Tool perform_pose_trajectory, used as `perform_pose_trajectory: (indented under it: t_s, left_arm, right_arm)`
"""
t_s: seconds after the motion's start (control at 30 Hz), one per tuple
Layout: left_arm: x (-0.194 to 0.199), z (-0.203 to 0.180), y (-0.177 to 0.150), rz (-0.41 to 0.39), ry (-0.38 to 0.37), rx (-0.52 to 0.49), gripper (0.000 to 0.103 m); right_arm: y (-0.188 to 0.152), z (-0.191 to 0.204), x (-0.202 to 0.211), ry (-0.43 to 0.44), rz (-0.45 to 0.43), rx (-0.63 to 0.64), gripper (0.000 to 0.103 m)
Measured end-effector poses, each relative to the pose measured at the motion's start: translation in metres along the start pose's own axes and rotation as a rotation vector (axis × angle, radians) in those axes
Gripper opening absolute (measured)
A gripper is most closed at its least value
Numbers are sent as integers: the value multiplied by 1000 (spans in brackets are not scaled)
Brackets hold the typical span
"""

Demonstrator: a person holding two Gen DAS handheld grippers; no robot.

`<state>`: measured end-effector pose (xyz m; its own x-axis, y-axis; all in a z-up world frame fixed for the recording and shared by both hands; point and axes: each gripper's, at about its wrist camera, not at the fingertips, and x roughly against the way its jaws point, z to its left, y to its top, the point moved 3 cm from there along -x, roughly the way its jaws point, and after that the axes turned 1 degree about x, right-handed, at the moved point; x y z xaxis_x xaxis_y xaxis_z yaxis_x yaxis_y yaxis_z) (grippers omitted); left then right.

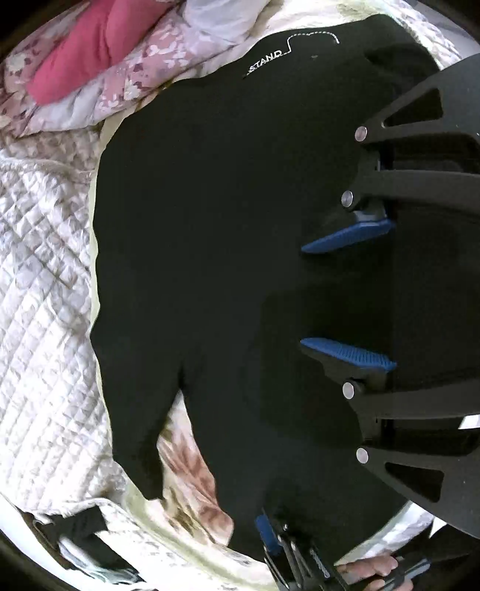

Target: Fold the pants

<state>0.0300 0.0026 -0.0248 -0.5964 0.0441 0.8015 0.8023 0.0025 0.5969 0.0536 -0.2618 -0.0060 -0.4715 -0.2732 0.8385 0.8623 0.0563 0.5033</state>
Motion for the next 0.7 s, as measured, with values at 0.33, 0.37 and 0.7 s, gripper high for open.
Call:
perform_pose_trajectory:
  t_s: [0.33,0.37,0.7]
  left_arm:
    - [-1,71,5,-54,191,186,58]
    - [-1,75,5,-55,197,196,58]
    - [11,32,8,-103,122,91,58]
  right_arm:
    - [5,-70,12,-94,-98,-206,49]
    - [6,-70,14,-101,-112,-206,49]
    - [15,-23,16,-12,-170,-102,50]
